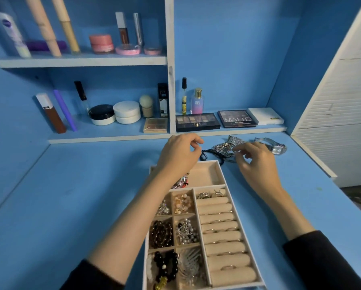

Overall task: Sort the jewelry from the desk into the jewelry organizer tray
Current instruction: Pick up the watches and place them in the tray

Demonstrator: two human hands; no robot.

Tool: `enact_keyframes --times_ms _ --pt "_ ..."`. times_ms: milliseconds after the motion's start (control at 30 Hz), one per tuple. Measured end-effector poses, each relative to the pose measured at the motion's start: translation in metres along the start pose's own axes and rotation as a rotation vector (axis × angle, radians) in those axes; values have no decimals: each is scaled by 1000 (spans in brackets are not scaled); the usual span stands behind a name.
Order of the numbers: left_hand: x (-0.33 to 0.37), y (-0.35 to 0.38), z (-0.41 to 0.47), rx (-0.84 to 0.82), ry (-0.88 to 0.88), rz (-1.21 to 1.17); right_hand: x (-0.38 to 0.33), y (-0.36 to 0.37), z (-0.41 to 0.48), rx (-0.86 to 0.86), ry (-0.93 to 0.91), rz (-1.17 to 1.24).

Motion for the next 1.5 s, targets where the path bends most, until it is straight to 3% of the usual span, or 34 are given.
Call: enact_keyframes --times_ms 267,433,767,1033,1200,1367,1500 --pt "4 41 42 -267 -20 293 10 -1 1 5 6 15" --pt "4 49 48 -306 -63 245 11 -1 1 7 19 24" --pt "18 -9 27 -1 66 -110 6 -1 10 7 37 4" --pt "13 -48 2 20 81 -164 -2 14 40 -395 -32 -444" --pt "-1 -55 -11 2 52 -166 -2 16 48 -424 -115 -612" --pt "-15 -57 -21 -35 21 -158 -1 13 49 -427 -74 -538" --pt "-22 -60 -28 -44 12 -140 0 3 46 -262 92 -198"
Point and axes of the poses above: each hand's wrist, its own z-axis towards the middle knuckle, its own y-axis out of the palm, x = y × z, the point moved 2 cm from there along z, towards the middle knuckle, and after that the axes turned 14 degrees about z, right-handed, at the moved point
